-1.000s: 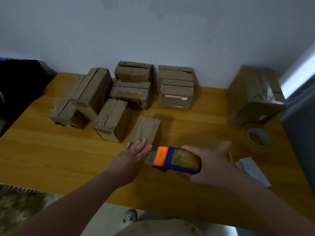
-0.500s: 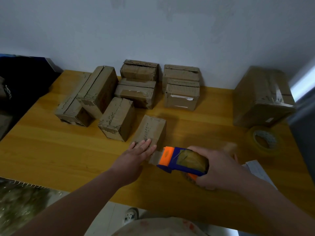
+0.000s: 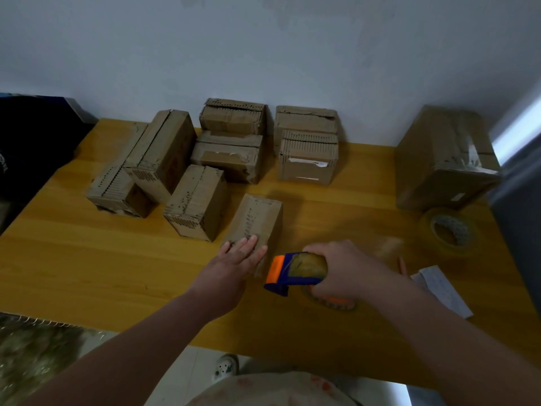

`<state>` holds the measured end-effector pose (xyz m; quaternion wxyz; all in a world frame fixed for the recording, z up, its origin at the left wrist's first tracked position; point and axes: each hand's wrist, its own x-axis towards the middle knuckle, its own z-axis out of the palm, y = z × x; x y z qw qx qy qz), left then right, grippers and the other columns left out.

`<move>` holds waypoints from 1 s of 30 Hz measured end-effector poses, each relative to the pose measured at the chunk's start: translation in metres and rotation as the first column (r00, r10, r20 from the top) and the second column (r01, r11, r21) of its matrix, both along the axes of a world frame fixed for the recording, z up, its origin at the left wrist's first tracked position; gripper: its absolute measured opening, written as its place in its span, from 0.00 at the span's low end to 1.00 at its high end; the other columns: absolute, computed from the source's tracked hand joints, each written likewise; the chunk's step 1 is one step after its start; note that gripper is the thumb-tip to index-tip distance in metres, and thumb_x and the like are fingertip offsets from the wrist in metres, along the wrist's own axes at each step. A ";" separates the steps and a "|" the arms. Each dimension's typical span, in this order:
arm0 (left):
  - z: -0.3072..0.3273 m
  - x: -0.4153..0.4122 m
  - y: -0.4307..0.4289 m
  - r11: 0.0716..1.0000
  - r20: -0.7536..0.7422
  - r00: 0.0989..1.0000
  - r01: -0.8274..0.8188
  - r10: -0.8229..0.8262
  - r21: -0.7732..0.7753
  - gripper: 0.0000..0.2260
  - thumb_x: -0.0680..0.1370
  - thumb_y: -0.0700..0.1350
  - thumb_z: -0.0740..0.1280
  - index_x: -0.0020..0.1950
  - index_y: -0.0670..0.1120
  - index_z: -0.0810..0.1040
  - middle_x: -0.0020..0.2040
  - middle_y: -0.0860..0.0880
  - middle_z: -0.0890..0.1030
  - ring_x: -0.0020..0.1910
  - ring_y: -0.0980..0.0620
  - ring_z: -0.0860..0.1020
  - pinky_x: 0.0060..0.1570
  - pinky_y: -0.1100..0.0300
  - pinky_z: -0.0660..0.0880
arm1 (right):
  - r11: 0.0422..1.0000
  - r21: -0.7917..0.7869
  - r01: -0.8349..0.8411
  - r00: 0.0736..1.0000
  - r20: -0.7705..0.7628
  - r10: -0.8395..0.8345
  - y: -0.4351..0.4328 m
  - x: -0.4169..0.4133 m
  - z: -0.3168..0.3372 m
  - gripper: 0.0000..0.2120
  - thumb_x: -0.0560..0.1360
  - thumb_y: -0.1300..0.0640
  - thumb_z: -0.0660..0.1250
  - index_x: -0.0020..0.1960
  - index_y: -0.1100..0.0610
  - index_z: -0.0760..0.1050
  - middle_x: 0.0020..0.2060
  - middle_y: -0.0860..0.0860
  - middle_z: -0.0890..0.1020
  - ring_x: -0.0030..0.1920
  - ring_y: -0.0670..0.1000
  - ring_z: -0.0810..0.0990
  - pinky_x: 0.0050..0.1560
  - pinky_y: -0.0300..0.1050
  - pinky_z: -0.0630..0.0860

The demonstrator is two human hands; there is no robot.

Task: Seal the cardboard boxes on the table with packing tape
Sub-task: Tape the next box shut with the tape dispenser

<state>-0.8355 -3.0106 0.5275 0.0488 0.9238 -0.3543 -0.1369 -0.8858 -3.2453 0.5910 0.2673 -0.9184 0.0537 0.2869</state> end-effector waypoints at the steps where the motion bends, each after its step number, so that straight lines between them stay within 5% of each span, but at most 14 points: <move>1: 0.000 0.000 0.000 1.000 0.001 1.000 -0.002 0.002 0.001 0.33 0.81 0.41 0.57 0.77 0.54 0.39 0.79 0.51 0.39 0.73 0.56 0.35 0.69 0.59 0.33 | 0.999 -0.035 -0.020 1.000 0.017 0.021 0.004 0.004 -0.002 0.26 0.63 0.51 0.74 0.60 0.40 0.73 0.43 0.44 0.80 0.41 0.49 0.81 0.41 0.52 0.83; 7: -0.004 0.001 -0.003 1.000 0.015 1.000 -0.014 0.014 0.013 0.32 0.82 0.40 0.56 0.78 0.53 0.40 0.79 0.51 0.40 0.77 0.52 0.41 0.69 0.58 0.34 | 0.999 -0.023 0.023 0.999 0.036 -0.022 0.014 0.013 -0.007 0.23 0.61 0.49 0.74 0.55 0.43 0.77 0.44 0.45 0.79 0.44 0.49 0.79 0.45 0.50 0.81; 12: -0.005 0.001 -0.004 1.000 0.025 1.000 -0.018 0.017 0.013 0.33 0.81 0.37 0.56 0.78 0.53 0.40 0.79 0.50 0.41 0.77 0.52 0.42 0.69 0.58 0.34 | 0.988 0.090 0.122 0.987 -0.115 -0.111 0.009 0.020 -0.009 0.20 0.65 0.55 0.74 0.56 0.47 0.78 0.45 0.50 0.79 0.38 0.49 0.78 0.34 0.41 0.74; 21: -0.008 0.003 -0.005 0.999 0.073 0.997 0.000 -0.004 0.051 0.38 0.79 0.31 0.58 0.78 0.54 0.39 0.79 0.51 0.40 0.77 0.52 0.42 0.73 0.56 0.39 | 0.980 0.082 0.184 0.956 -0.246 -0.159 0.006 0.027 -0.007 0.26 0.66 0.51 0.74 0.63 0.49 0.77 0.56 0.48 0.77 0.54 0.49 0.75 0.47 0.42 0.74; 27: -0.005 0.001 -0.006 0.999 0.085 0.996 -0.003 0.000 0.043 0.37 0.79 0.31 0.58 0.78 0.54 0.42 0.79 0.52 0.41 0.77 0.52 0.43 0.73 0.56 0.39 | 0.965 0.065 0.254 0.944 -0.235 -0.233 0.011 0.019 -0.003 0.21 0.67 0.53 0.73 0.60 0.54 0.80 0.55 0.51 0.78 0.55 0.51 0.76 0.55 0.47 0.76; 30: -0.007 0.002 -0.005 1.000 0.084 0.996 0.009 -0.011 0.025 0.37 0.79 0.30 0.57 0.78 0.54 0.41 0.79 0.51 0.42 0.78 0.52 0.43 0.74 0.57 0.41 | 0.981 0.031 0.191 0.964 -0.194 -0.182 0.017 0.016 -0.002 0.27 0.67 0.53 0.73 0.65 0.54 0.76 0.56 0.50 0.75 0.56 0.51 0.75 0.51 0.45 0.76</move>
